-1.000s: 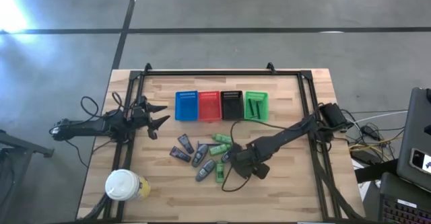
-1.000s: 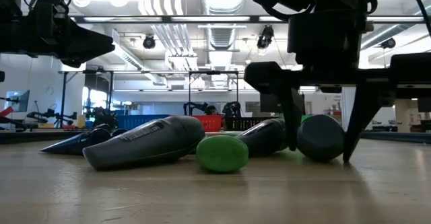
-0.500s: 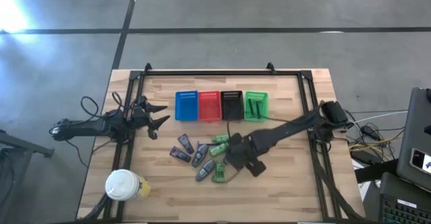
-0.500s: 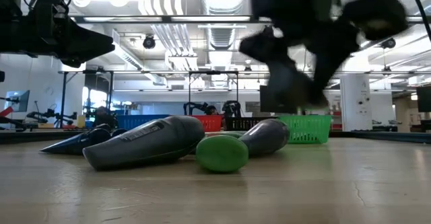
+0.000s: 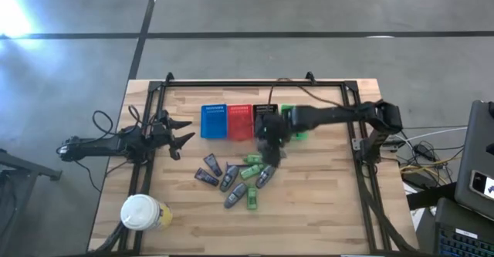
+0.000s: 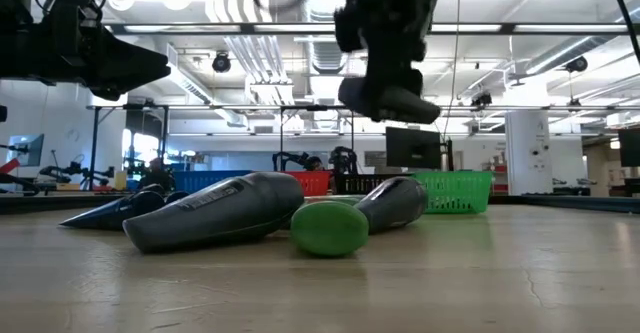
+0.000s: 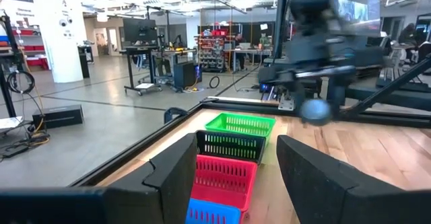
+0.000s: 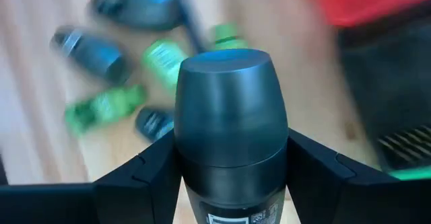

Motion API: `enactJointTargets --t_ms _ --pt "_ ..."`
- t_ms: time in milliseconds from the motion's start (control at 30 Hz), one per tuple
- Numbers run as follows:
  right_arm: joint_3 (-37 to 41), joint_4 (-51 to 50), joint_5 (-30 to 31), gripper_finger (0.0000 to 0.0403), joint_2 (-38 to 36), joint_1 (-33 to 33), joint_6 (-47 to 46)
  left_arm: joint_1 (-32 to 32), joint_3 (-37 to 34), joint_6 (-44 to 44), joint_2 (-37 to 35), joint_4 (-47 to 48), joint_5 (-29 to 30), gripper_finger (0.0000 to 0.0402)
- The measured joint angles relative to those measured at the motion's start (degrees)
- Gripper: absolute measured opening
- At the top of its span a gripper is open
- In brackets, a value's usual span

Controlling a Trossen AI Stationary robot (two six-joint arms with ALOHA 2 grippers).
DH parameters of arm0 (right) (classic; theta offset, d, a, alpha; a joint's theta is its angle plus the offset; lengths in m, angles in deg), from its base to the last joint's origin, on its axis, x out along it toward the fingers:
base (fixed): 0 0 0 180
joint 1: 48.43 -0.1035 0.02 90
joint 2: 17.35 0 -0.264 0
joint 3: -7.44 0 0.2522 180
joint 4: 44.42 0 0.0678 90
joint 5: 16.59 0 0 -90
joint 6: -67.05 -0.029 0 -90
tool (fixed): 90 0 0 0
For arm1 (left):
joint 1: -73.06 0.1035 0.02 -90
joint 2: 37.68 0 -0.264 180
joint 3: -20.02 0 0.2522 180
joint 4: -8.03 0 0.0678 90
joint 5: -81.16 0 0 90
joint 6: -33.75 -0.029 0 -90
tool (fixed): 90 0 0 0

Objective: Pick & Place Travel size toiletries
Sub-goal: Put the gray deodorant into the red bin

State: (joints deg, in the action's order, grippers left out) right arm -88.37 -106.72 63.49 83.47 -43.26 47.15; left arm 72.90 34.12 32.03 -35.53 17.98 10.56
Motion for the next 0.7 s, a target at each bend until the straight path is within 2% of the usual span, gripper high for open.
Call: enactJointTargets --t_ms 100,167,233,367,533,700 --pt "0.3 3.0 0.2 0.0205 0.0 4.5 -7.2 0.0 0.0 0.0 0.0 0.0 0.0 0.0212" --pt "0.7 8.3 -2.5 0.0205 -0.1 6.9 -12.6 0.0 0.0 0.0 0.0 0.0 0.0 0.0212" --pt "0.8 14.8 -5.1 0.0205 -0.2 7.6 -17.9 0.0 0.0 0.0 0.0 0.0 0.0 0.0212" --pt "0.8 21.9 -6.1 0.0205 -0.2 7.3 -24.2 0.0 0.0 0.0 0.0 0.0 0.0 0.0212" --pt "0.9 26.8 -2.0 0.0205 0.1 7.6 -28.7 0.0 0.0 -1.9 0.0 -1.3 0.3 0.0212" --pt "0.9 32.0 0.1 0.0205 0.1 7.5 -32.0 0.1 0.0 15.2 0.0 -9.2 0.4 0.0212"
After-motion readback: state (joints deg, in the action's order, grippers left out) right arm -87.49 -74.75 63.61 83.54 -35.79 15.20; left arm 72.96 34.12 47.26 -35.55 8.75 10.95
